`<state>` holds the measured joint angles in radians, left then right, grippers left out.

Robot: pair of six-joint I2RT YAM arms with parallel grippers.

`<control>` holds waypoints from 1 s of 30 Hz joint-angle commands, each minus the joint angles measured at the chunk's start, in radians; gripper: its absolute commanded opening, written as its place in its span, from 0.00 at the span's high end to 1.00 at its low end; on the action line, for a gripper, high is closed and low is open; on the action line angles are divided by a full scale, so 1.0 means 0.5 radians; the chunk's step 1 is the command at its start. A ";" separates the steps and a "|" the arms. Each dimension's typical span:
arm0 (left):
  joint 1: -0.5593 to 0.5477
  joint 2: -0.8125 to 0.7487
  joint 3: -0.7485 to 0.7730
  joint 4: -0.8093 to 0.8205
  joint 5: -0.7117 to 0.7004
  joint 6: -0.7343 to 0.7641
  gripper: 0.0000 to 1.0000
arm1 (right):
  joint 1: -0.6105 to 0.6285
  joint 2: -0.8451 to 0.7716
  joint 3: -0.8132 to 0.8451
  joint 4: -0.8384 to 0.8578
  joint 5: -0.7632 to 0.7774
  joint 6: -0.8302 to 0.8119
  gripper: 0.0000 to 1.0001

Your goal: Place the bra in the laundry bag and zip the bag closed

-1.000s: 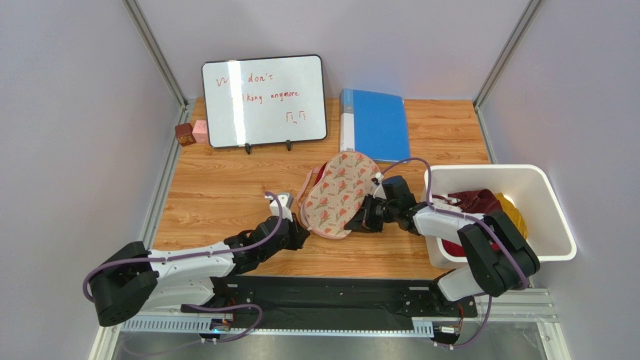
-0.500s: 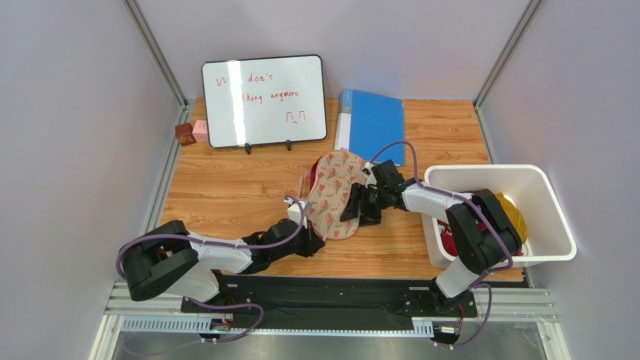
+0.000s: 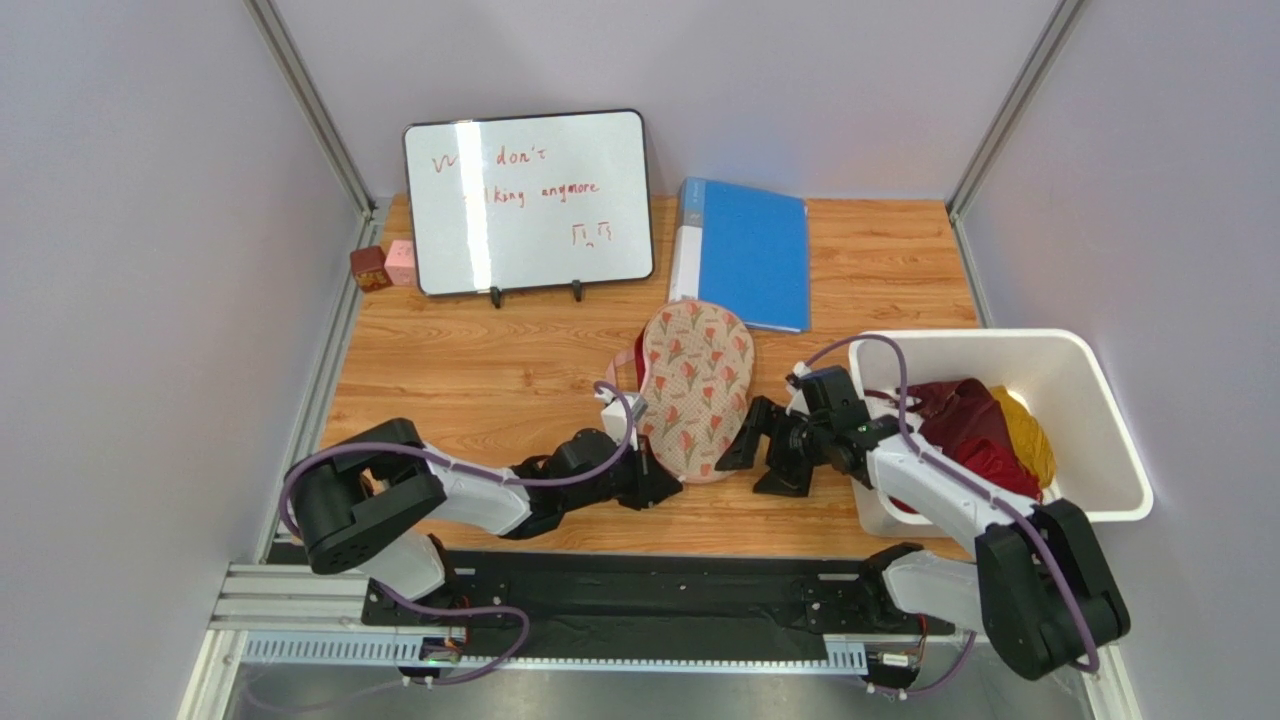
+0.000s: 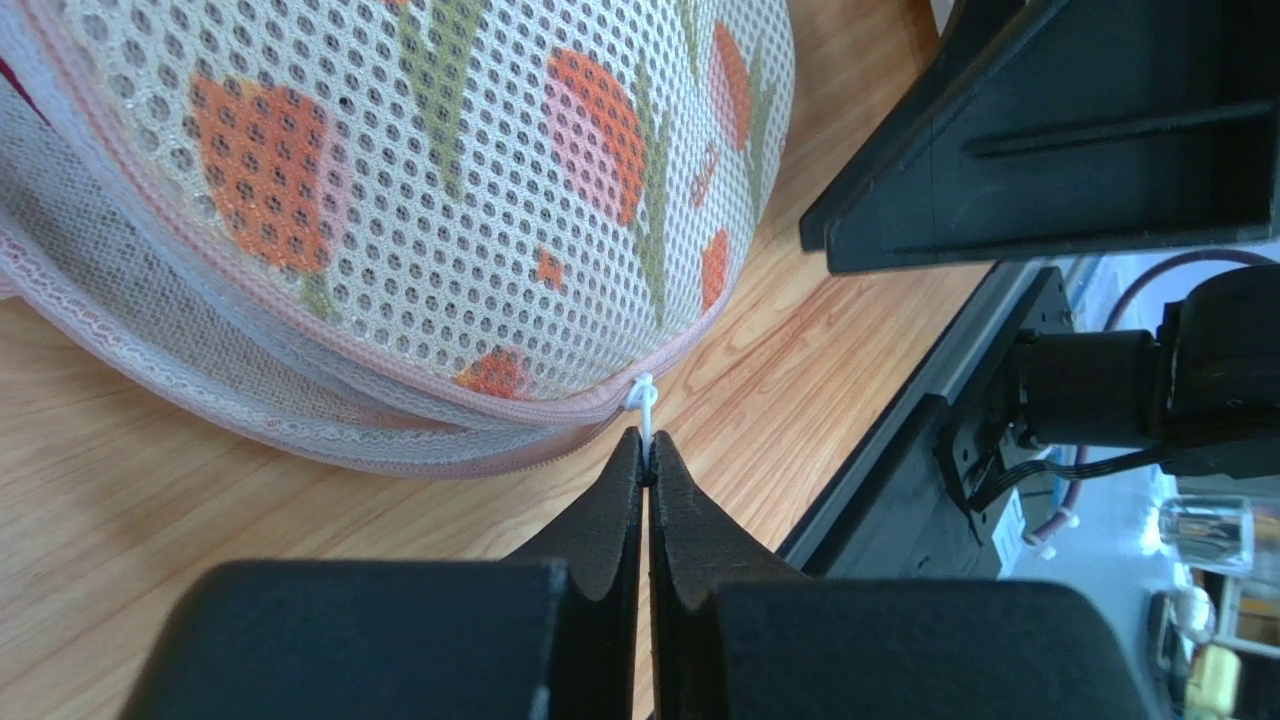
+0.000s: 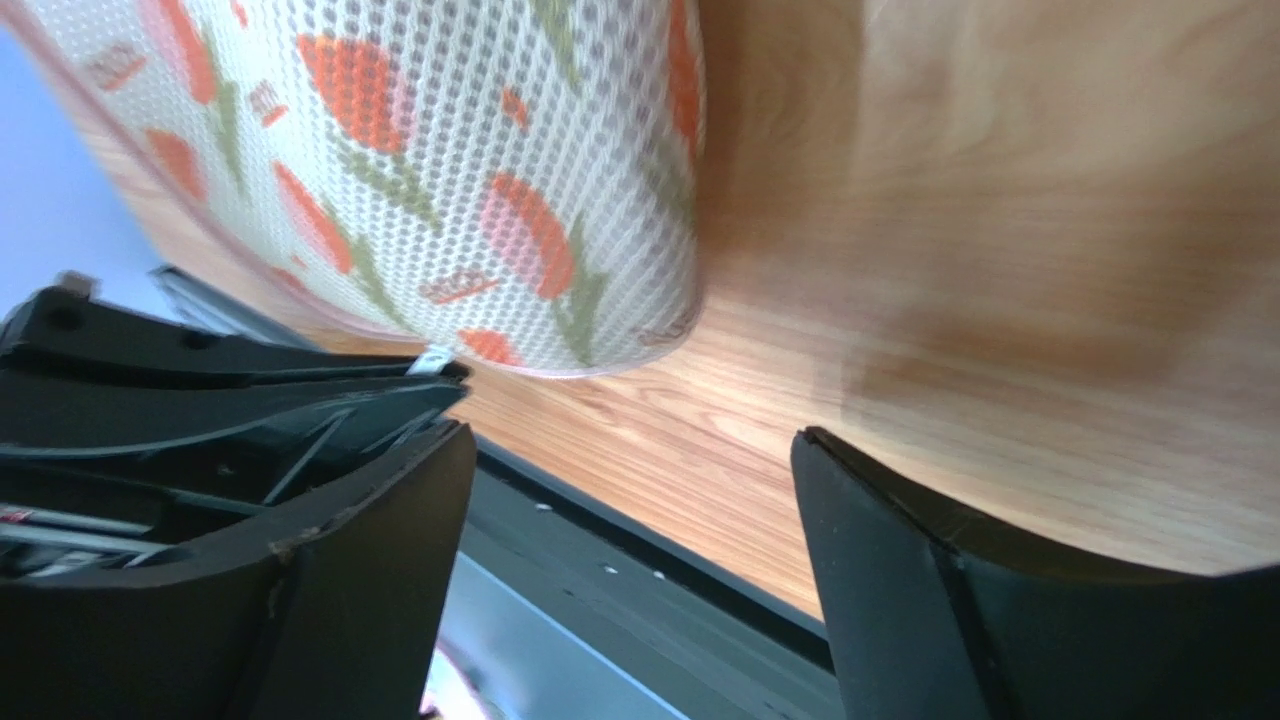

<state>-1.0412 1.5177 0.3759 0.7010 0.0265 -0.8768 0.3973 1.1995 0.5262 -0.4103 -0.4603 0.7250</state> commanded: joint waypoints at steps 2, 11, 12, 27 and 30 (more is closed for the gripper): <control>-0.013 0.103 0.058 0.291 0.097 -0.105 1.00 | 0.052 -0.245 -0.245 0.522 -0.123 0.525 0.19; -0.059 0.152 0.126 0.374 0.137 -0.151 1.00 | 0.233 -0.365 -0.466 0.774 0.270 0.998 0.40; -0.065 0.152 0.129 0.377 0.140 -0.155 1.00 | 0.242 -0.356 -0.463 0.793 0.285 1.010 0.41; -0.007 -0.139 -0.012 -0.361 -0.341 -0.286 1.00 | 0.341 -0.221 -0.282 0.483 0.546 0.775 1.00; 0.082 -0.381 -0.095 -0.646 -0.473 -0.305 1.00 | 0.331 -0.206 -0.282 0.483 0.519 0.655 1.00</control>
<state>-1.0569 1.4582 0.3828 0.6025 -0.0673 -1.0023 0.5690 1.0935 0.3595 -0.1318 -0.2539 1.1545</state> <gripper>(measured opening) 0.006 0.025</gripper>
